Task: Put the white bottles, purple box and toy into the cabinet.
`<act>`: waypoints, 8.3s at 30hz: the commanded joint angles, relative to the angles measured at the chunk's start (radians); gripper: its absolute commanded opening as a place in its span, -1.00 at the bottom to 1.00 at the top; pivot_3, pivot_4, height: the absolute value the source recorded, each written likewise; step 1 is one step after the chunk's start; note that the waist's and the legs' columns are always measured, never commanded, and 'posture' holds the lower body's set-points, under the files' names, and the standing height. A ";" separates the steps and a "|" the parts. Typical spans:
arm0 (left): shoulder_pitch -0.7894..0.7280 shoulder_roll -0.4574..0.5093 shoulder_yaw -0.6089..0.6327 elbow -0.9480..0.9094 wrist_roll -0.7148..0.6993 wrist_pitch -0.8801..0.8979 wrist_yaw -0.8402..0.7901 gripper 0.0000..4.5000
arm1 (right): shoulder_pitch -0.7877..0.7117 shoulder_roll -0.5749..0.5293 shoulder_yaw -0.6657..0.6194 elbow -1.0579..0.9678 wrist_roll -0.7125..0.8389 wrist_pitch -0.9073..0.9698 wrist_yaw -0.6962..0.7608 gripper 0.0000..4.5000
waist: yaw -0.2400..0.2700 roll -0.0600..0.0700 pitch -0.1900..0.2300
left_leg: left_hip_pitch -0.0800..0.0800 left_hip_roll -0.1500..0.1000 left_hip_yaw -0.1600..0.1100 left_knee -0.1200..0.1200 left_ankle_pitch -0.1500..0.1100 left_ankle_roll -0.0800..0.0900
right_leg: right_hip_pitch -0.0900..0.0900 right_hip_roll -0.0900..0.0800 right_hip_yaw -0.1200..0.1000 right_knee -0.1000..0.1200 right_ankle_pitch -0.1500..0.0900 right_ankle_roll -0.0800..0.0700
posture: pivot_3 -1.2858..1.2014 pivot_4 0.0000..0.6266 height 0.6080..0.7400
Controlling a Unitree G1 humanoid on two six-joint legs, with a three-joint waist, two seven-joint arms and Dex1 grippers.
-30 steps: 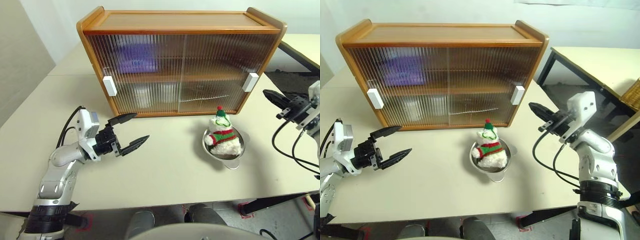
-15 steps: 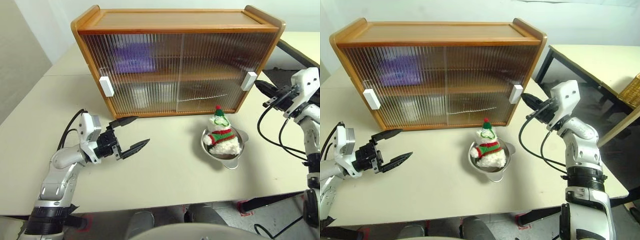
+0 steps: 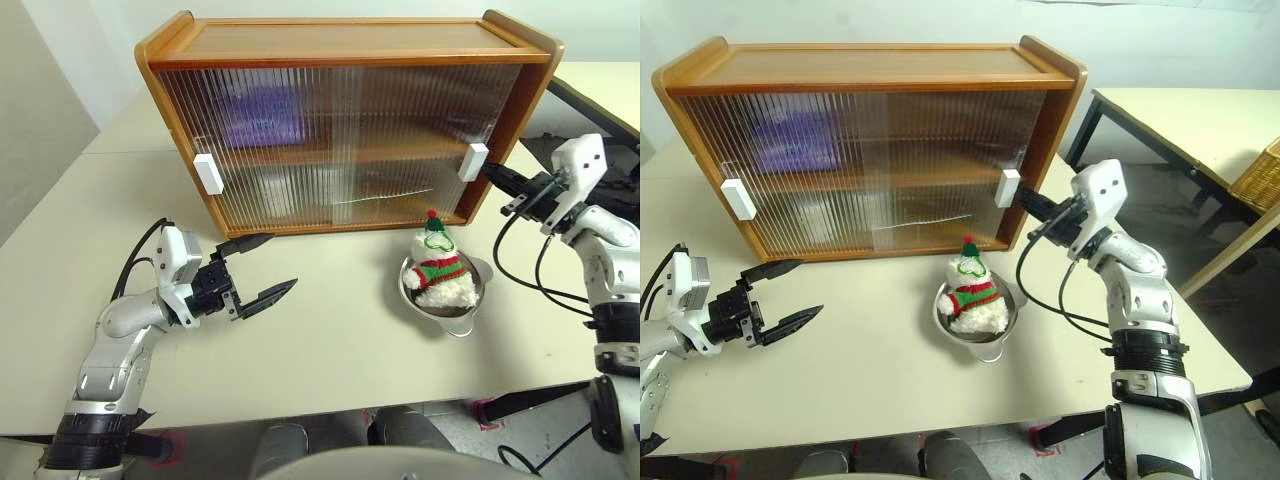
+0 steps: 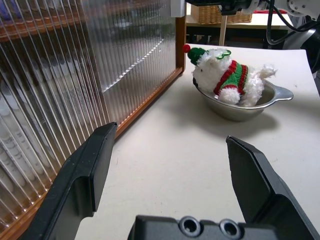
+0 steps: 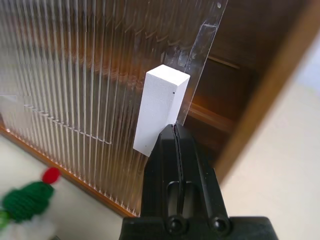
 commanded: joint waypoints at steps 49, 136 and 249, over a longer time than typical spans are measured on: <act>0.031 0.021 -0.009 -0.013 -0.006 0.024 0.000 1.00 | 0.041 -0.251 0.063 -0.256 0.125 0.422 0.249 0.51 | 0.046 0.002 0.000 | -0.003 0.001 0.002 0.001 0.004 -0.006 | -0.005 0.000 -0.002 0.001 -0.001 -0.013 | -0.03 -1.00 1.00; -0.012 -0.092 0.037 -0.051 -0.082 -0.006 0.087 1.00 | -0.455 0.028 -0.072 -0.316 0.193 1.202 -0.451 -0.98 | 0.034 0.007 -0.005 | -0.005 0.001 0.003 -0.002 0.002 -0.002 | -0.017 0.003 0.000 0.016 -0.005 0.001 | -0.01 -1.00 1.00; -0.015 -0.069 0.014 -0.081 -0.077 0.034 0.102 1.00 | 0.055 0.043 -0.543 -0.052 0.591 1.582 -0.226 -0.98 | 0.052 0.005 -0.005 | 0.000 -0.002 0.008 0.003 0.004 -0.005 | -0.005 0.003 0.004 0.016 -0.012 -0.005 | -0.01 -0.97 1.00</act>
